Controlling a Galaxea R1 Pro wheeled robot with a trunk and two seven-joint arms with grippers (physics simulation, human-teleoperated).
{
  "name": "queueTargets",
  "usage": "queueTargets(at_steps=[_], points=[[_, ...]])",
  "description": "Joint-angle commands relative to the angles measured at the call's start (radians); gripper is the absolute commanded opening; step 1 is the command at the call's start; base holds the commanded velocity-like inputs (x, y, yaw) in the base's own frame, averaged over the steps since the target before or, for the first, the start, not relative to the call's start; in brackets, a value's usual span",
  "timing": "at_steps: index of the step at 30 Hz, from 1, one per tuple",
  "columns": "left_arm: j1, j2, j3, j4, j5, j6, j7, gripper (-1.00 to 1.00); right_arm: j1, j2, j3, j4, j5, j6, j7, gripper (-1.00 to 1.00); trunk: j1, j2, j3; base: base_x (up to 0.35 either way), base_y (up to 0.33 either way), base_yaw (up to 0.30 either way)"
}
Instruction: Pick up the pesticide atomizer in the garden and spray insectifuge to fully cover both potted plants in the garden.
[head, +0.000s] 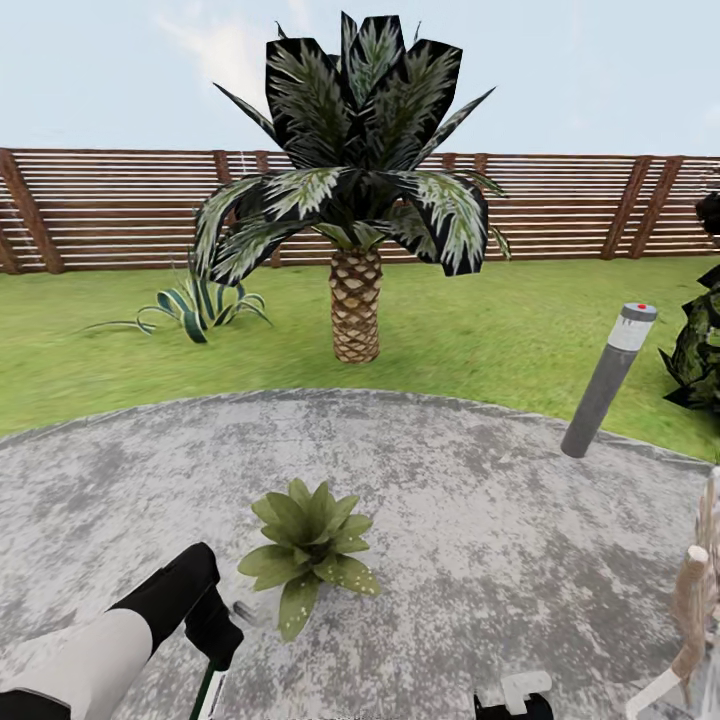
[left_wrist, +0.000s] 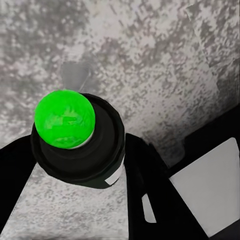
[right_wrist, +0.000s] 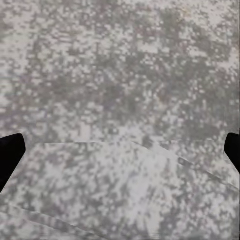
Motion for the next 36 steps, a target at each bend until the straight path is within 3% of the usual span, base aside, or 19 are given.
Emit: queueTargets(at_steps=[1, 11, 17, 29, 36], points=[[0.0, 0.001, -0.002, -0.003, -0.008, 0.002, -0.01, -1.0, -0.001, 0.0, -0.007, 0.002, 0.011, -0.004, -0.004, 1.0, 0.0, 0.0, -0.001, -0.095, 0.242, -0.283], [-0.009, -0.011, -0.009, -0.018, -0.014, 0.012, -0.02, -1.0, -0.001, 0.005, -0.007, 0.0, 0.009, -0.003, -0.004, 1.0, 0.0, 0.0, -0.008, -0.01, 0.026, -0.213], [-0.011, -0.004, -0.01, -0.021, -0.017, 0.014, -0.018, -1.0, -0.001, 0.003, -0.007, 0.001, 0.01, -0.003, -0.004, 1.0, 0.0, 0.0, -0.009, 0.0, 0.042, -0.023], [-0.013, -0.01, -0.011, -0.018, -0.015, 0.015, -0.017, -1.0, -0.001, 0.0, -0.007, 0.001, 0.011, -0.003, -0.004, 1.0, 0.0, 0.0, -0.009, 0.081, 0.263, 0.0], [-0.038, -0.03, -0.012, -0.03, -0.016, 0.015, -0.028, -1.0, -0.001, 0.0, -0.007, 0.0, 0.011, -0.003, -0.004, 1.0, 0.0, 0.0, -0.009, 0.01, 0.014, -0.059]])
